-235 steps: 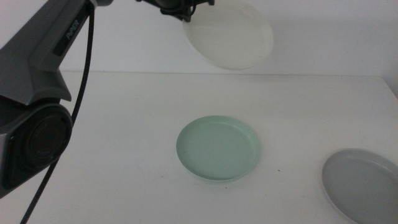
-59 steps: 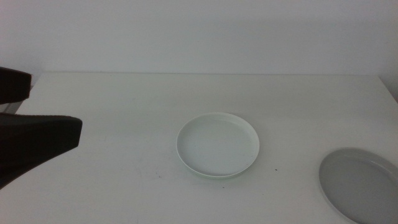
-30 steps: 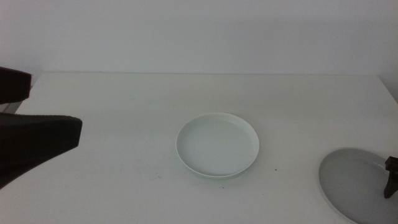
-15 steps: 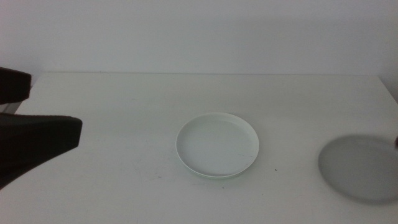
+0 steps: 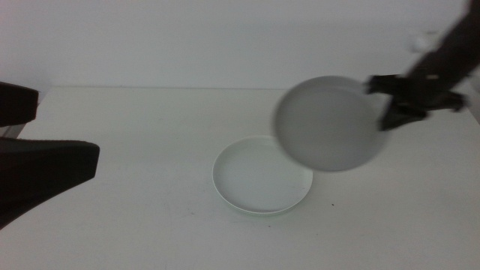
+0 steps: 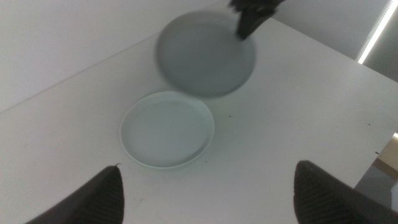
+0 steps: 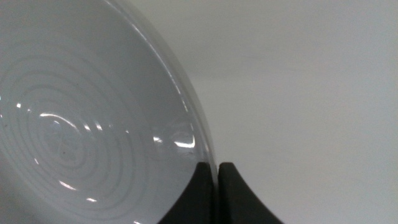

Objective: Stack the three bowls on top of each other.

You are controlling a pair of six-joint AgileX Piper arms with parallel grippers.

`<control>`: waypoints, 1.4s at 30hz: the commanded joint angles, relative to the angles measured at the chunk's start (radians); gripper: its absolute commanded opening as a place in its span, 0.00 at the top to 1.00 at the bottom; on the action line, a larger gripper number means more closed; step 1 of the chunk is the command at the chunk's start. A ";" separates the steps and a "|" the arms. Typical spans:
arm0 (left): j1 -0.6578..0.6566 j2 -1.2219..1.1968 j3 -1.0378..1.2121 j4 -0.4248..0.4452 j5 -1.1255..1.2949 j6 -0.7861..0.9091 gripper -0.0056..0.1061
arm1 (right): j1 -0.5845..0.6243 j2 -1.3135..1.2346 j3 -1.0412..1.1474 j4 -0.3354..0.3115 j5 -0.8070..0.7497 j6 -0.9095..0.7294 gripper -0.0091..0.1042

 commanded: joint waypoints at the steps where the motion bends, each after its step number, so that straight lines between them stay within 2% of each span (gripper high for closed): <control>1: 0.000 -0.002 -0.001 -0.003 -0.015 -0.005 0.11 | 0.064 0.054 -0.058 0.014 0.010 0.005 0.94; 10: 0.000 -0.002 -0.001 0.001 -0.015 -0.005 0.11 | 0.198 0.220 -0.150 0.063 -0.043 0.051 0.94; 15: 0.000 -0.002 -0.001 0.001 -0.015 -0.005 0.11 | 0.209 0.270 -0.152 0.088 -0.095 0.077 0.94; 30: 0.000 -0.002 -0.001 0.003 -0.015 -0.005 0.11 | 0.209 0.315 -0.152 0.085 -0.064 0.082 0.92; 33: 0.000 -0.002 -0.001 0.003 -0.015 -0.005 0.11 | 0.209 0.315 -0.152 0.085 -0.041 0.067 0.76; 40: 0.000 -0.002 -0.001 0.005 -0.015 -0.005 0.11 | 0.209 0.284 -0.152 0.085 -0.069 -0.056 0.14; 41: 0.000 -0.002 -0.001 0.005 -0.015 -0.005 0.11 | 0.207 0.265 -0.152 0.075 -0.071 -0.067 0.10; 42: 0.000 -0.002 -0.001 0.005 -0.015 -0.005 0.11 | 0.207 0.242 -0.152 0.056 -0.071 -0.063 0.10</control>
